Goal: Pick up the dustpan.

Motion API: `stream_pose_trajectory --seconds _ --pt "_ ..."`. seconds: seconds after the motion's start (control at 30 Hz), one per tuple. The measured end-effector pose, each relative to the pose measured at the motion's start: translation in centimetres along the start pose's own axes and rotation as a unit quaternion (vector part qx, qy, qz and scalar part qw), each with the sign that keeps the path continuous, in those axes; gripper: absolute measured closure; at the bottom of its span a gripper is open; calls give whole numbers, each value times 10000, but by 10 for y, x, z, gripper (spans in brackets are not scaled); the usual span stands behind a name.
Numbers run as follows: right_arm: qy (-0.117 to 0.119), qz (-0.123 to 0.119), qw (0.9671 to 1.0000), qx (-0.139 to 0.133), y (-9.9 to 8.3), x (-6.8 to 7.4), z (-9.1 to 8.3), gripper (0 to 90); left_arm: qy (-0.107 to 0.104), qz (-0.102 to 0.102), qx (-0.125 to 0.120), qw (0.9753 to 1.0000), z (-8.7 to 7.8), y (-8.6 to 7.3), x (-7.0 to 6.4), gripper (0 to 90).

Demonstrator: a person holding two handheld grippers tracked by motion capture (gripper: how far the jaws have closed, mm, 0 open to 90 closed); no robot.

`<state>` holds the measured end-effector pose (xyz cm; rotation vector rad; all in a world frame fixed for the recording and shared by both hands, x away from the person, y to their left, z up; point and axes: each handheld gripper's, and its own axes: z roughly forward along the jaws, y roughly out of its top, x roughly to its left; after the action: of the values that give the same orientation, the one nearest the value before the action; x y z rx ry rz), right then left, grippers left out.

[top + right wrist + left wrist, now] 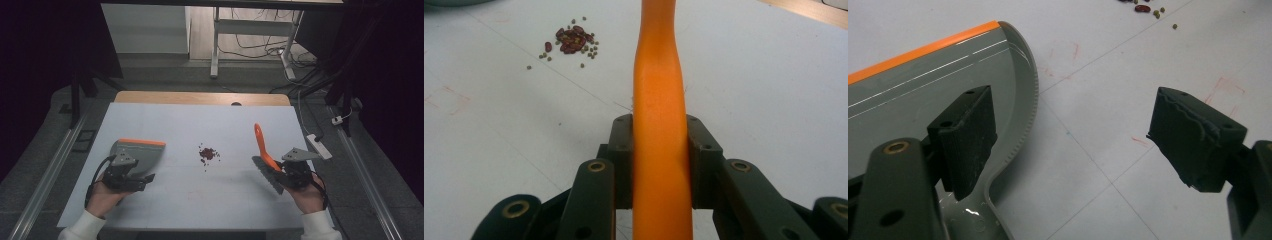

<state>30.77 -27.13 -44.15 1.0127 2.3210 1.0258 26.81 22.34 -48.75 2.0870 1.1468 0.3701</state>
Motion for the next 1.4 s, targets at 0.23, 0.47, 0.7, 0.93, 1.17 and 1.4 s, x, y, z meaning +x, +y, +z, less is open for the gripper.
stream_pose_trajectory --seconds 0.23,0.47,0.7,0.93,1.17,1.4 --pt "3 -69 10000 -28 2 1 0 701 47 17 -7 10000 -3 0 -1 197" --pt "-35 -64 10000 -42 3 1 0 701 75 49 -45 10000 -5 2 -2 196" --pt "-53 -48 9999 -116 4 3 -6 701 74 109 -39 9999 -5 5 -7 196" --pt "-54 85 9998 -147 3 -2 -7 701 88 130 -21 9999 -7 9 -10 196" --pt "28 59 9999 -151 3 -1 -4 701 143 136 196 9996 -12 22 -11 193" --pt "93 -7 9998 -196 7 0 -2 701 289 44 361 9989 -25 38 -11 185"
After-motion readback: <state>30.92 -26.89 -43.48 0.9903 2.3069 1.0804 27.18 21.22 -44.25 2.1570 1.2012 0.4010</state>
